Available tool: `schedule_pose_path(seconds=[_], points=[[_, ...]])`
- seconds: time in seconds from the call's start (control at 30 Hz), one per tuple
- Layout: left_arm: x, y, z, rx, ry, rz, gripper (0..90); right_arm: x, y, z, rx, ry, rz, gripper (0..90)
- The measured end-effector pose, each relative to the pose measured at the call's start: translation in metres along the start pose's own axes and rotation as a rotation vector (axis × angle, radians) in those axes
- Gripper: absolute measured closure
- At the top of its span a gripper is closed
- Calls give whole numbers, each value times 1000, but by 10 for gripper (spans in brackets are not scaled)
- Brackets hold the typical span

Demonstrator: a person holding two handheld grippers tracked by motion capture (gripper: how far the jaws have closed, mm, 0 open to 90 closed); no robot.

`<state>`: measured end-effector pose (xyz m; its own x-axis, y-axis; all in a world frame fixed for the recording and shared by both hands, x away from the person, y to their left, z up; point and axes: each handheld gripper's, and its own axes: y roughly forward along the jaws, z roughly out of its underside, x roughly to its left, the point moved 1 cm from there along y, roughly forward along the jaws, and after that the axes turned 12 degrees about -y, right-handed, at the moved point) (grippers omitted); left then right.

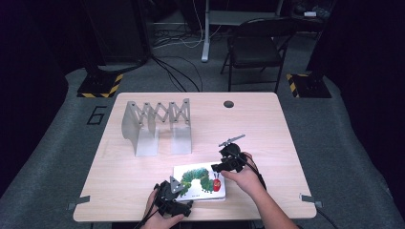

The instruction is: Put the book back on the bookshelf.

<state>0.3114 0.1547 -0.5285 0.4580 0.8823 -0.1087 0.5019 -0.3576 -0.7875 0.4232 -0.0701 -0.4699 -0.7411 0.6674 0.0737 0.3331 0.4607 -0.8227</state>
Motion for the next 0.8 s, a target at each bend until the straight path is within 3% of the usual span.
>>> schedule_pose_path(seconds=[0.8], points=[[0,3,-3,5,-22,-11,0,3,-5,-1,-14,-15,3,456]])
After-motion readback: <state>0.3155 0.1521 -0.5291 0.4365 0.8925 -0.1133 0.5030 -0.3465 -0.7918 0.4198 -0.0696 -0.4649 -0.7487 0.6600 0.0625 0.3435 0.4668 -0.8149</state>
